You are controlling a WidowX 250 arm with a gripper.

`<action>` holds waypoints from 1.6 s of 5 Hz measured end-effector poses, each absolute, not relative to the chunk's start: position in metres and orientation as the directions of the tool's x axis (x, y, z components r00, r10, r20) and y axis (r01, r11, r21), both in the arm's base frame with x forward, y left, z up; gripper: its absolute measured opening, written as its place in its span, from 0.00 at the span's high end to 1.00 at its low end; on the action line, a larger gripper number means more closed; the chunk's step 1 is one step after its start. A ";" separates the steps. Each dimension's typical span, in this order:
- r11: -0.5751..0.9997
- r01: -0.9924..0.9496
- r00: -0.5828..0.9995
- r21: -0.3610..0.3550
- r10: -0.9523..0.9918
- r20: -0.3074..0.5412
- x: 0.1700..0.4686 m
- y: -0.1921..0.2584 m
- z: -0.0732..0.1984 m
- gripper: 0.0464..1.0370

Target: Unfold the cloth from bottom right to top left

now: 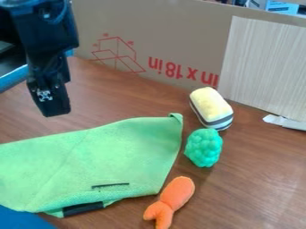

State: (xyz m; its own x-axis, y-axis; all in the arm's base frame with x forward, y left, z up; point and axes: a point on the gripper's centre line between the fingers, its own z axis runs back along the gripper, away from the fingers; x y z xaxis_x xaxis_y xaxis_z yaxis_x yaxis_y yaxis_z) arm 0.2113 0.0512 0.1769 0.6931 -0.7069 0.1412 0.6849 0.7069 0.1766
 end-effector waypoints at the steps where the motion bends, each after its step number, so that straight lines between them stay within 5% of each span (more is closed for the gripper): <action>1: 0.695 0.701 0.681 0.161 -0.719 0.141 0.210 0.049 0.171 0.04; 3: 0.500 0.858 0.468 0.116 -0.856 0.222 0.198 0.036 0.127 0.04; 4: 0.493 0.858 0.462 0.143 -0.864 0.202 0.195 0.030 0.104 0.04; 8: 0.614 0.788 0.603 0.035 -0.783 0.153 0.202 0.023 0.055 0.04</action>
State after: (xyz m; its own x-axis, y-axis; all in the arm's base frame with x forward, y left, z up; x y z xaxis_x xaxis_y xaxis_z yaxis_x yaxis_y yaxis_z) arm 0.2019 0.0229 0.0546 0.6033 -0.7827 0.1528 0.7882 0.6144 0.0352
